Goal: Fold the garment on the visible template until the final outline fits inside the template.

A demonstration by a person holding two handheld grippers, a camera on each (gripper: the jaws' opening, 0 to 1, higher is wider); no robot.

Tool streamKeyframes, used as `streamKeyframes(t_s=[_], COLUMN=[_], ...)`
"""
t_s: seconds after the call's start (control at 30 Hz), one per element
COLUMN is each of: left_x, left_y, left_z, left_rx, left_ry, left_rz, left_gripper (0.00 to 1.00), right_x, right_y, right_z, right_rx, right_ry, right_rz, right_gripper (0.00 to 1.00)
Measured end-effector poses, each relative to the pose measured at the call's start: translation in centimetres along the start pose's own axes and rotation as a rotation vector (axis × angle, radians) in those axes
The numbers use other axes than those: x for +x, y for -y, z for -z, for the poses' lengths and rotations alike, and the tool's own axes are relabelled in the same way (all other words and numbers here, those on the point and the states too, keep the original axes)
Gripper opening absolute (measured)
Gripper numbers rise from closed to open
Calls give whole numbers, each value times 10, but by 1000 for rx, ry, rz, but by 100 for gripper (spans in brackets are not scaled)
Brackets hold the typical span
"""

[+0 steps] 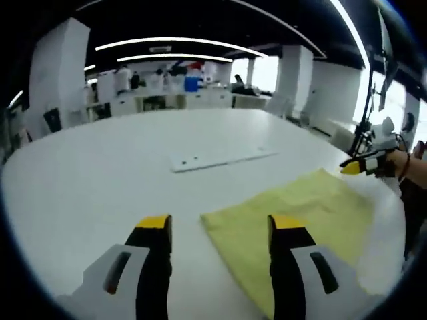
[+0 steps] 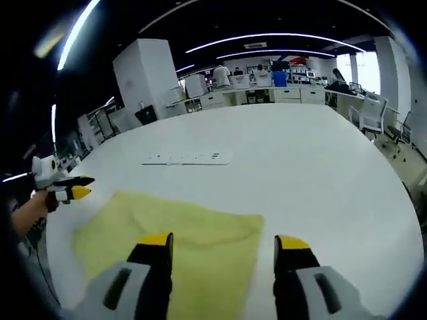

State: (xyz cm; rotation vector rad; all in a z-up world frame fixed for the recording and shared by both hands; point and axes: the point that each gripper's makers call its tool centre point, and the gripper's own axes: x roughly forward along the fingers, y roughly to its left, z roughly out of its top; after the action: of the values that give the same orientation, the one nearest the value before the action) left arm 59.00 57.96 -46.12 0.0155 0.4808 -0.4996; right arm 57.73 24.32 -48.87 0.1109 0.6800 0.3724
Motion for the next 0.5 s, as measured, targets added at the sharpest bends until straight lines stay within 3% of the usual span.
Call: streamKeyframes(t_s=[0.13, 0.23, 0.37, 0.5], left_x=[-12, -23, -37, -48], left_y=[17, 27, 43, 46], left_z=[3, 11, 20, 31], left_rx=[56, 114, 94, 107], left_ry=[-15, -36, -41, -58], left_rz=[56, 89, 157, 172], left_gripper=[58, 59, 59, 58], right_x=[-15, -18, -32, -41], right_y=[-19, -17, -27, -30], right_z=[11, 16, 29, 40], right_rx=[-11, -22, -38, -49], right_ry=[-23, -38, -53, -62], right_rz=[-23, -39, -59, -90], right_gripper=[67, 67, 67, 68])
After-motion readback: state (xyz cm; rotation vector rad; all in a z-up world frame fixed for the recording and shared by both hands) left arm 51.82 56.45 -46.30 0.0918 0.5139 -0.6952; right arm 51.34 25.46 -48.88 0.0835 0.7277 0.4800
